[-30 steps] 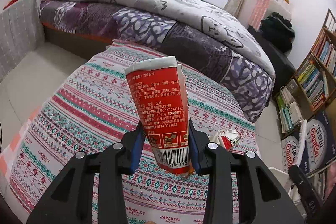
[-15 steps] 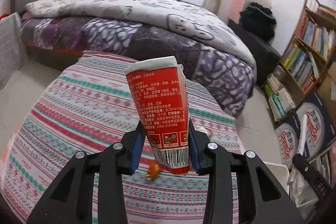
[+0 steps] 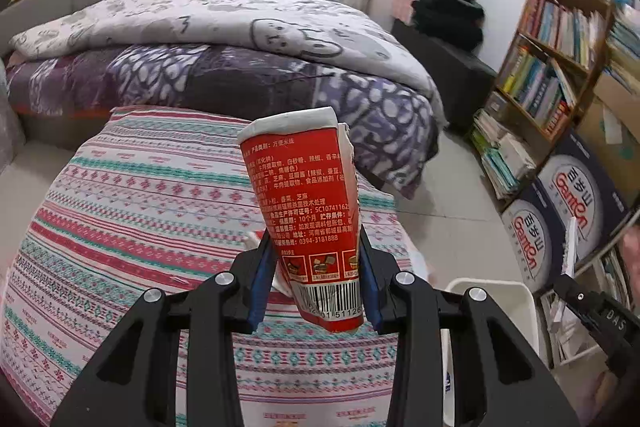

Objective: Collect trash
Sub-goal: 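Carry the white foam strip toward the wastebasket with the right tool, then drop the foam strip in the wastebasket with the right tool while the left carries the packet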

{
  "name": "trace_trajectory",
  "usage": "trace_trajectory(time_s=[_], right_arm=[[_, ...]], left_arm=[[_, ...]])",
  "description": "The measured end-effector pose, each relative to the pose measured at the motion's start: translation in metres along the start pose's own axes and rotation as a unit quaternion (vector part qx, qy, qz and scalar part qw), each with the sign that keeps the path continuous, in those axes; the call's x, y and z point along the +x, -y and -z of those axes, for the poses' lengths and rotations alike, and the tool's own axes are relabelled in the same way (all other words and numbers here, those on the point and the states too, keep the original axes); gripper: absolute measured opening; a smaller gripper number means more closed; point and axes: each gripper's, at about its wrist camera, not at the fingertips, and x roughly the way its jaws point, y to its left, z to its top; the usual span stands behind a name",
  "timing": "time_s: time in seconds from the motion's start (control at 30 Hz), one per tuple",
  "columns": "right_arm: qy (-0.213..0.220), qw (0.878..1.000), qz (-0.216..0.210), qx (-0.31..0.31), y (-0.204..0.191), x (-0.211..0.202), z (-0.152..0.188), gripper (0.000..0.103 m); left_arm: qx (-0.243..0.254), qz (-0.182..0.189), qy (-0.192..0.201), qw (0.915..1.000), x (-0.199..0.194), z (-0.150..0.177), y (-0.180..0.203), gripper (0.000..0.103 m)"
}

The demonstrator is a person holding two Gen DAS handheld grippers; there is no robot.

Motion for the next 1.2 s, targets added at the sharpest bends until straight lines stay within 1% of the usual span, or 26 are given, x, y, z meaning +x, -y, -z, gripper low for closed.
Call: trace_trajectory(time_s=[0.13, 0.23, 0.33, 0.47, 0.53, 0.6, 0.67, 0.73, 0.8, 1.0, 1.13, 1.2], right_arm=[[-0.018, 1.0, 0.017, 0.017, 0.021, 0.003, 0.0, 0.024], [-0.029, 0.999, 0.022, 0.032, 0.034, 0.001, 0.0, 0.025], [-0.031, 0.998, 0.034, 0.04, 0.047, -0.003, -0.002, 0.025], [-0.039, 0.996, 0.034, 0.068, 0.068, -0.008, -0.007, 0.029], [-0.037, 0.995, 0.028, 0.089, 0.078, -0.013, -0.009, 0.046], [-0.032, 0.993, 0.023, 0.107, 0.088, -0.017, -0.012, 0.051], [-0.025, 0.992, 0.015, 0.126, 0.095, -0.022, -0.016, 0.054], [-0.017, 0.989, 0.006, 0.146, 0.103, -0.029, -0.018, 0.06], [-0.005, 0.986, -0.001, 0.165, 0.112, -0.036, -0.022, 0.062], [0.013, 0.978, -0.029, 0.205, 0.131, -0.047, -0.032, 0.064], [0.024, 0.972, -0.049, 0.23, 0.141, -0.055, -0.036, 0.064], [0.032, 0.968, -0.053, 0.242, 0.147, -0.058, -0.037, 0.066]], left_arm=[[0.017, 0.017, -0.005, 0.9997, 0.0, 0.006, 0.023, 0.038], [0.033, 0.03, -0.013, 0.9989, 0.001, 0.014, 0.042, 0.038], [0.056, 0.04, -0.02, 0.9974, 0.002, 0.023, 0.064, 0.037], [0.082, 0.059, -0.033, 0.9943, 0.003, 0.037, 0.09, 0.038], [0.097, 0.069, -0.038, 0.9922, 0.004, 0.043, 0.103, 0.037], [0.108, 0.078, -0.042, 0.9902, 0.004, 0.048, 0.115, 0.038], [0.111, 0.087, -0.05, 0.9887, 0.004, 0.051, 0.125, 0.038], [0.114, 0.098, -0.059, 0.9869, 0.003, 0.052, 0.135, 0.038], [0.121, 0.105, -0.063, 0.9851, 0.001, 0.054, 0.145, 0.038], [0.16, 0.11, -0.062, 0.9789, -0.005, 0.062, 0.177, 0.039], [0.166, 0.116, -0.079, 0.976, 0.0, 0.067, 0.193, 0.039], [0.175, 0.116, -0.082, 0.9744, 0.0, 0.069, 0.201, 0.039]])
